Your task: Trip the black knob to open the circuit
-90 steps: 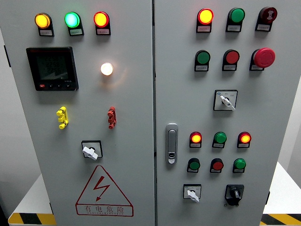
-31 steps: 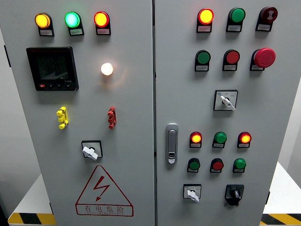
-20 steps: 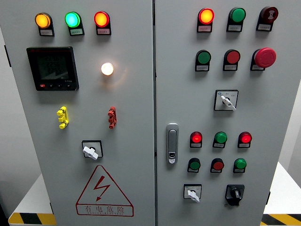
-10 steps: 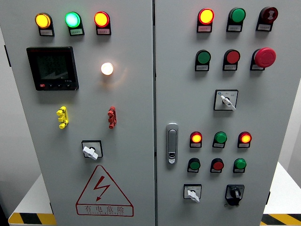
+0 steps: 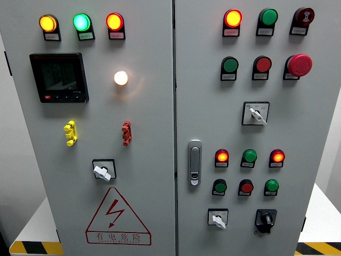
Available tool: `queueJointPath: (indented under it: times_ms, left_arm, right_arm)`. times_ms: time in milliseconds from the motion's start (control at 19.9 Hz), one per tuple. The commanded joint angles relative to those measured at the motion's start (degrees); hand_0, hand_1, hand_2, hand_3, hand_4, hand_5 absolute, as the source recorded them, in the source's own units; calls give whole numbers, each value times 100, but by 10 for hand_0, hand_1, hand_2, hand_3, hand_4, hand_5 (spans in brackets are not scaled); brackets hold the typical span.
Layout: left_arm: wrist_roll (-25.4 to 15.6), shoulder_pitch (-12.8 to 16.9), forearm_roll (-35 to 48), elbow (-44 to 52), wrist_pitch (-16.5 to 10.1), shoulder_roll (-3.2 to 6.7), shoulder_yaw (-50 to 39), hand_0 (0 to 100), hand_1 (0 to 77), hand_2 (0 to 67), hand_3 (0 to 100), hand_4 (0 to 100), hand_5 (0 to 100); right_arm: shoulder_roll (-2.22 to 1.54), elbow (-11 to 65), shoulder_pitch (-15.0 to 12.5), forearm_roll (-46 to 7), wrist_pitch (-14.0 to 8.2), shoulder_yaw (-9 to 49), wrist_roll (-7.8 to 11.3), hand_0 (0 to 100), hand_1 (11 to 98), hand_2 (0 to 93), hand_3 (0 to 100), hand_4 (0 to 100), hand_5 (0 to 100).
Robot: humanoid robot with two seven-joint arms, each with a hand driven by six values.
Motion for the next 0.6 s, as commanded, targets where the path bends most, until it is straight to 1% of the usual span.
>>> queueJointPath:
  times_ms: [0, 50, 100, 151, 301, 402, 452, 552]
  left_arm:
    - [0, 0, 0, 0, 0, 0, 0, 0, 30, 129, 213, 65, 15]
    - [0, 0, 0, 0, 0, 0, 0, 0, 30, 129, 213, 65, 15]
    - [0, 0, 0, 0, 0, 0, 0, 0, 30, 129, 213, 65, 15]
    - [0, 0, 0, 0, 0, 0, 0, 0, 30, 129, 213, 66, 15]
    - [0, 0, 0, 0, 0, -9, 0, 0, 30, 129, 213, 66, 15]
    - [0, 0, 0, 0, 0, 0, 0, 0, 31, 129, 213, 66, 15]
    - [0, 0, 0, 0, 0, -9, 0, 0, 31, 129, 213, 66, 15]
    - [0, 0, 0, 0, 0, 0, 0, 0, 31, 129, 213, 66, 15]
  right_arm:
    - [0, 76, 59, -9, -153, -114, -16, 842, 637, 0, 872, 945, 1000]
    - [0, 76, 85, -9, -153, -114, -60, 887, 669, 0, 867, 936, 1000]
    - [8, 67, 190, -9, -161, -114, -113, 1000, 741, 0, 856, 916, 1000]
    - [26, 59, 278, -9, -162, -105, -165, 1000, 804, 0, 839, 897, 1000]
    - [35, 15, 480, 0, -197, -96, -280, 1000, 896, 0, 815, 873, 1000]
    - [35, 6, 612, 0, -197, -96, -324, 995, 937, 0, 824, 872, 1000]
    - [43, 6, 691, 0, -205, -88, -333, 968, 951, 8, 838, 899, 1000]
    - [43, 6, 823, 0, -240, -87, -359, 948, 960, 25, 851, 928, 1000]
